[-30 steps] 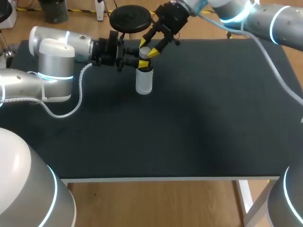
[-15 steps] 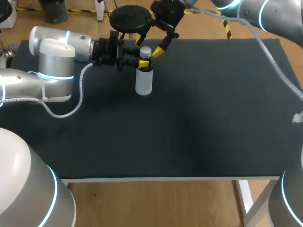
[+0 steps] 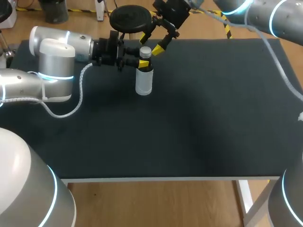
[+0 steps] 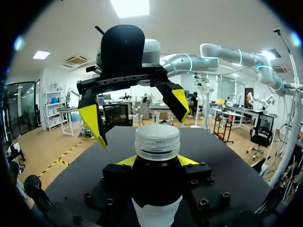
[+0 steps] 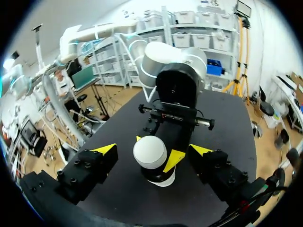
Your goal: Unscrew the bottle cap
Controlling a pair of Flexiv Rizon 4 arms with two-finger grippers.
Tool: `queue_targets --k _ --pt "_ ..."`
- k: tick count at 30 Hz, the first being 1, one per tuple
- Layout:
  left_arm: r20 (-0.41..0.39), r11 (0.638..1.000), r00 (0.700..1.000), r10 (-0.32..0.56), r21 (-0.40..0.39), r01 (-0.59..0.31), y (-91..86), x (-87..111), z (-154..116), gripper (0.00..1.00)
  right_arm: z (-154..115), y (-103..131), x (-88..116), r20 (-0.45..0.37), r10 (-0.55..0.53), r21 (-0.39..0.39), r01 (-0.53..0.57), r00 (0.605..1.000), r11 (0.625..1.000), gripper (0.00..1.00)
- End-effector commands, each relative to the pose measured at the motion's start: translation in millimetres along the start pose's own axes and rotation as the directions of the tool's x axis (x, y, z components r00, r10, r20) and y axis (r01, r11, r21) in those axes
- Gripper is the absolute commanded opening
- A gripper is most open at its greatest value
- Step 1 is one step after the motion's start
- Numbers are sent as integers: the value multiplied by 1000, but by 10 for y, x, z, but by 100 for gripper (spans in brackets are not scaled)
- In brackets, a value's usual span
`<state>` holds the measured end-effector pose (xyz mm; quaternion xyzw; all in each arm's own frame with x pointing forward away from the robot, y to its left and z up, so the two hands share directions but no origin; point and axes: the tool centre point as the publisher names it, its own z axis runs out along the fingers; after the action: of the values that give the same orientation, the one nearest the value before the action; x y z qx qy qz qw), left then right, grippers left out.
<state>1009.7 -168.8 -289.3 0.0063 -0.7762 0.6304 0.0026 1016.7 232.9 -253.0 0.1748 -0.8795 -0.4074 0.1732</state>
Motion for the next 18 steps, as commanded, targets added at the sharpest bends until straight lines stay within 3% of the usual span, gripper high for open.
queue_targets --k 1,10,18 --pt "-3 1000 1000 -1 -1 1 4 -9 2 0 57 19 146 472 67 2 -77 879 997 100" --pt "-3 1000 1000 -1 -1 1 4 -9 2 0 114 49 181 540 80 -9 -90 838 996 100" --pt "-3 1000 1000 -1 -1 1 4 -9 2 0 176 71 204 534 79 -7 -89 842 996 100"
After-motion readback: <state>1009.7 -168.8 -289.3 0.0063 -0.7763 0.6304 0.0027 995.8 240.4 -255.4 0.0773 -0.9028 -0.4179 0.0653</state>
